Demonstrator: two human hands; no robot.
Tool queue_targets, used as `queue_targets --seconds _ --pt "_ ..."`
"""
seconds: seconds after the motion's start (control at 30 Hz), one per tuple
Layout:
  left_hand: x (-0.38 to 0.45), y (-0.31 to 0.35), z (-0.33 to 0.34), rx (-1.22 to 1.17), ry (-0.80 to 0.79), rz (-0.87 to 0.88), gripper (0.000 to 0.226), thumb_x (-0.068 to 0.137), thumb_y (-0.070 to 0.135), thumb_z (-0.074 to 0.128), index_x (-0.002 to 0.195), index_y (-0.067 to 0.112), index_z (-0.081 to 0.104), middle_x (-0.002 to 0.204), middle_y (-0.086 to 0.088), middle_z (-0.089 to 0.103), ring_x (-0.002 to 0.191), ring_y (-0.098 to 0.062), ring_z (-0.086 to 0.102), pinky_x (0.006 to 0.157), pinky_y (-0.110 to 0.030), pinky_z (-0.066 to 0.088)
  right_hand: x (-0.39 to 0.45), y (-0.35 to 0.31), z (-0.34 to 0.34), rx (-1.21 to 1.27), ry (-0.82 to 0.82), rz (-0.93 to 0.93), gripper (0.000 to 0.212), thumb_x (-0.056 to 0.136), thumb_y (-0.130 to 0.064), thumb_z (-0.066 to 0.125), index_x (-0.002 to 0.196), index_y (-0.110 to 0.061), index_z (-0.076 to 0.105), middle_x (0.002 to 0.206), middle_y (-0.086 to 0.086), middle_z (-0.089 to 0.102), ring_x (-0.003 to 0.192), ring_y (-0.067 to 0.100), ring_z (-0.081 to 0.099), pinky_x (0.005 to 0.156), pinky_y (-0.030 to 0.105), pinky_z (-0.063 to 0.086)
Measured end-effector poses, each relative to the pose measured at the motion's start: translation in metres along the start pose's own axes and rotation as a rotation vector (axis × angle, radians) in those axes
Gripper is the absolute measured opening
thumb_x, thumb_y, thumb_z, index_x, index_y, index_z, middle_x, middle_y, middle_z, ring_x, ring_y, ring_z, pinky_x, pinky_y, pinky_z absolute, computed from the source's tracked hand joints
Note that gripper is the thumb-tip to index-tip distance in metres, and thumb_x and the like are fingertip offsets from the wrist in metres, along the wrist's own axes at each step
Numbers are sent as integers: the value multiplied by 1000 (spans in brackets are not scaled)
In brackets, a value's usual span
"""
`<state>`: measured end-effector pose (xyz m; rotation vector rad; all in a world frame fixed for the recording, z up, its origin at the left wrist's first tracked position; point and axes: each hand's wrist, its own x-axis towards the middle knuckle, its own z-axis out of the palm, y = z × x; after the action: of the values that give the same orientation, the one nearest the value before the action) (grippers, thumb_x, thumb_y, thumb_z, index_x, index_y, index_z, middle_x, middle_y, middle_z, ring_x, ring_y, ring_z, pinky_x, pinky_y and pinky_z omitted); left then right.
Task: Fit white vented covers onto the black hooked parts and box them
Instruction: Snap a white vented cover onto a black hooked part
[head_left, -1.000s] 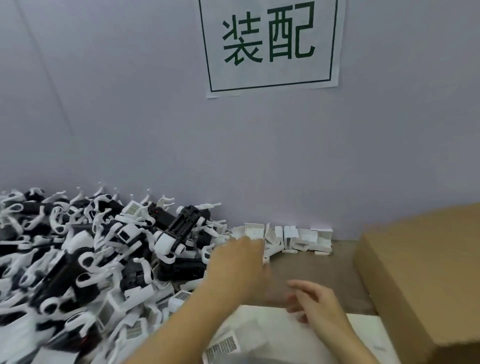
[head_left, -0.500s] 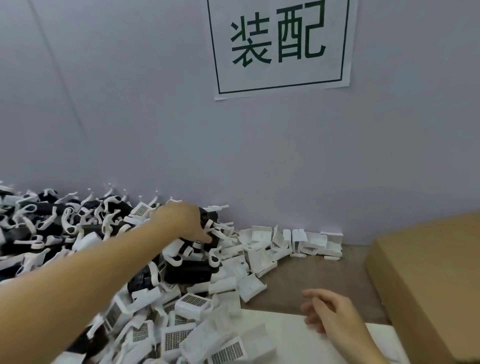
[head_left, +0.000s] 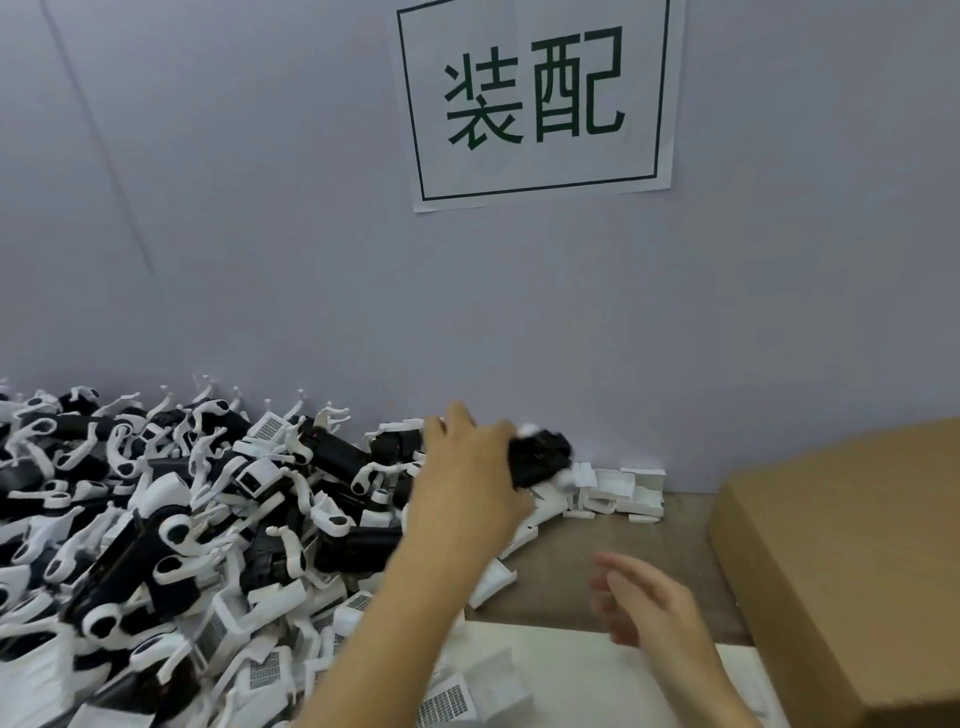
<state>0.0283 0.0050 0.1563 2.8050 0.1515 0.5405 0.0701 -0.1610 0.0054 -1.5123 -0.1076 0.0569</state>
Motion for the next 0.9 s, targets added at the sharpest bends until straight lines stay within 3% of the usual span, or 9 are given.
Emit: queue_targets --seconds 0.07,0.2,0.27,0.37,0.43,0.5,0.63,0.8,0.9 --pt "-19 14 20 -236 -114 -22 39 78 30 72 117 28 66 106 2 40 100 -22 49 87 -25 46 3 -5 -3 195 42 30 24 103 -18 50 113 -25 70 107 2 73 94 23 64 68 36 47" --pt "-43 12 61 -787 -214 -127 34 74 10 77 83 42 68 80 19 65 67 -3 66 54 -12 49 3 -7 -14 397 -73 -18 41 91 -43 48 129 -38 62 135 -12 62 118 30 62 80 44 44" --pt "-48 2 80 -890 -168 -143 42 70 11 79 86 48 71 87 16 69 83 1 67 63 -15 55 2 -5 -17 413 -108 -56 45 82 -44 55 125 -36 67 129 -4 67 108 38 65 79 46 45" --pt "-47 -11 97 -1119 2 -282 56 64 2 85 98 46 75 107 0 64 87 -10 68 68 -30 61 5 -3 -17 370 -74 -46 44 74 -37 66 117 -30 72 101 4 75 81 26 71 69 42 49" --pt "-42 -19 104 -1291 123 -433 59 66 -4 86 104 40 73 110 -7 66 83 -11 71 63 -28 57 6 -1 -15 321 -94 -27 50 72 -33 77 119 -22 68 89 7 73 79 25 71 70 43 51" --pt "-39 -26 111 -1423 186 -548 61 69 -1 86 111 40 68 113 -10 66 96 -22 70 71 -34 56 4 0 -12 241 -158 -18 60 68 -39 89 119 -20 65 89 5 73 84 23 70 70 38 54" --pt "-36 -35 121 -1482 237 -615 59 71 3 85 116 33 63 114 -9 68 100 -24 70 74 -34 54 1 3 -14 84 -257 1 73 57 -51 81 118 -17 61 112 3 73 105 25 70 80 36 56" --pt "-32 -42 117 -1333 200 -352 47 77 2 82 112 31 68 97 19 75 88 6 69 63 -10 52 -2 -2 -14 -50 -297 -52 73 58 -57 82 123 -32 60 117 -10 71 104 13 69 81 29 54" --pt "-33 -38 117 -1137 161 -222 45 83 15 79 121 35 66 110 22 72 109 2 64 91 -20 51 1 -4 -14 -172 -256 -100 58 62 -59 80 113 -35 68 110 -8 74 101 15 70 84 30 53"
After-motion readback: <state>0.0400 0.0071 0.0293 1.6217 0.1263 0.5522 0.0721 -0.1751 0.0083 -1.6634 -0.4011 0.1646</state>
